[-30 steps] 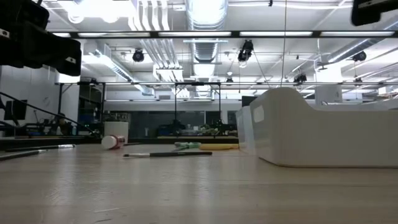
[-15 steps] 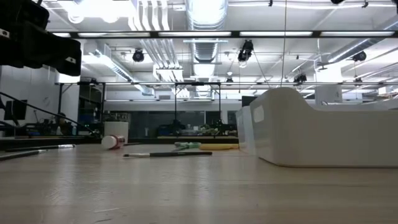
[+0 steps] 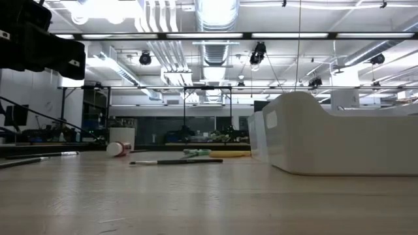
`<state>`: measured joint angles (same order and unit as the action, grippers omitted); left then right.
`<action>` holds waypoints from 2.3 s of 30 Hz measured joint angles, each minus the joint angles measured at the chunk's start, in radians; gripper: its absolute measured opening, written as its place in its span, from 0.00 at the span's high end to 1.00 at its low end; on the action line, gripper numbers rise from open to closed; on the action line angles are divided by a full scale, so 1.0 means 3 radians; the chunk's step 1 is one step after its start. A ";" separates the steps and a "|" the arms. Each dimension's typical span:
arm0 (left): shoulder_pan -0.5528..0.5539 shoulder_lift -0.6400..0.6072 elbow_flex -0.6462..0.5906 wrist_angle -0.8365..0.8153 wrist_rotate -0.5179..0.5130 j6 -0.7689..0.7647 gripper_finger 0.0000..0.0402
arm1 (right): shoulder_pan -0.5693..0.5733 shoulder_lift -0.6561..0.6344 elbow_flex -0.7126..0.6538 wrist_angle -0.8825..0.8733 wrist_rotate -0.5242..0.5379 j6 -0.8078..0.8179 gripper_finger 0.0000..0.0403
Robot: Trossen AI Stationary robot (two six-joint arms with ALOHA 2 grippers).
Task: Pick & Place Paint Supplies
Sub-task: Put the yellow paint bottle into the left transparent bin
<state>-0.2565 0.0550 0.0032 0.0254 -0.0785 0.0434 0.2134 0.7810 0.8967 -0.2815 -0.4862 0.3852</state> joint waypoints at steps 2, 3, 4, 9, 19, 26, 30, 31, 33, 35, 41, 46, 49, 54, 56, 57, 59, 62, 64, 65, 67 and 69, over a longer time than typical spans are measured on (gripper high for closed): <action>0.0001 -0.0001 0.0000 -0.0001 0.0000 0.0001 0.99 | 0.0000 0.0093 0.0105 0.0004 0.0000 -0.0003 0.98; 0.0001 0.0000 -0.0001 0.0000 0.0000 0.0000 0.99 | 0.0000 0.0141 0.0158 -0.0001 0.0000 -0.0015 0.98; 0.0000 0.0000 0.0000 -0.0001 0.0000 0.0000 0.99 | 0.0000 0.0187 0.0215 0.0000 0.0000 -0.0055 0.98; 0.0001 0.0000 -0.0001 -0.0001 -0.0001 0.0000 0.99 | 0.0000 0.0406 0.0492 0.0000 -0.0003 -0.0435 0.98; 0.0001 0.0000 0.0000 -0.0001 0.0000 0.0001 0.99 | 0.0000 0.0938 0.1087 -0.0380 -0.0006 -0.0919 0.98; 0.0001 -0.0001 0.0000 0.0000 -0.0001 0.0000 0.99 | -0.0013 0.1309 0.1557 -0.1196 0.0173 -0.1148 0.98; 0.0001 -0.0001 0.0000 0.0000 0.0000 0.0001 0.99 | -0.0014 0.1409 0.1639 -0.1438 0.0902 -0.1228 0.98; 0.0001 0.0000 0.0000 0.0000 -0.0001 0.0000 0.99 | -0.0015 0.1430 0.1637 -0.1479 0.1125 -0.1262 0.98; 0.0000 -0.0001 0.0000 -0.0001 0.0000 0.0000 0.99 | -0.0037 0.1461 0.1616 -0.1603 0.1488 -0.1331 0.98; 0.0001 0.0000 0.0000 -0.0001 0.0000 0.0001 0.99 | -0.0081 0.1511 0.1610 -0.1723 0.1615 -0.1373 0.98; 0.0000 0.0012 0.0000 0.0000 0.0000 0.0001 0.99 | -0.0297 0.1555 0.1517 -0.2025 0.1625 -0.1483 0.98; 0.0000 0.0024 0.0000 0.0000 0.0000 0.0001 0.99 | -0.0557 0.1583 0.1331 -0.2047 0.1631 -0.1478 0.98; 0.0001 0.0024 0.0000 0.0000 -0.0001 0.0000 0.99 | -0.0732 0.1596 0.1240 -0.2106 0.1632 -0.1421 0.98; 0.0000 0.0024 0.0000 -0.0001 0.0000 0.0000 0.99 | -0.1011 0.1664 0.1065 -0.2083 0.1716 -0.1574 0.98; 0.0000 0.0029 -0.0001 -0.0001 -0.0001 0.0000 0.99 | -0.1157 0.1710 0.1047 -0.2055 0.1832 -0.1583 0.98; 0.0000 0.0041 0.0000 -0.0001 -0.0001 0.0000 0.99 | -0.1241 0.1735 0.1044 -0.2061 0.1866 -0.1582 0.98; 0.0000 0.0045 0.0000 0.0000 0.0000 0.0000 0.99 | -0.1424 0.1811 0.1068 -0.2067 0.1883 -0.1578 0.98; 0.0001 0.0047 0.0000 0.0000 -0.0001 0.0000 0.99 | -0.1731 0.1923 0.1100 -0.2069 0.1842 -0.1566 0.98; 0.0000 0.0048 0.0000 -0.0001 -0.0001 0.0000 0.99 | -0.1955 0.2025 0.1133 -0.2059 0.1693 -0.1523 0.98; 0.0001 0.0047 0.0000 0.0000 0.0000 0.0000 0.99 | -0.2065 0.2081 0.1139 -0.2073 0.1605 -0.1506 0.98; 0.0000 0.0047 0.0000 -0.0001 -0.0001 0.0000 0.99 | -0.2273 0.2202 0.1159 -0.2077 0.1459 -0.1508 0.98; 0.0000 0.0047 -0.0001 -0.0001 0.0000 0.0000 0.99 | -0.2457 0.2325 0.1201 -0.2089 0.1316 -0.1554 0.98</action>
<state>-0.2565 0.0692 0.0029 0.0251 -0.0784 0.0435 -0.5236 1.4785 1.2570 -0.9081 -0.0912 -0.0811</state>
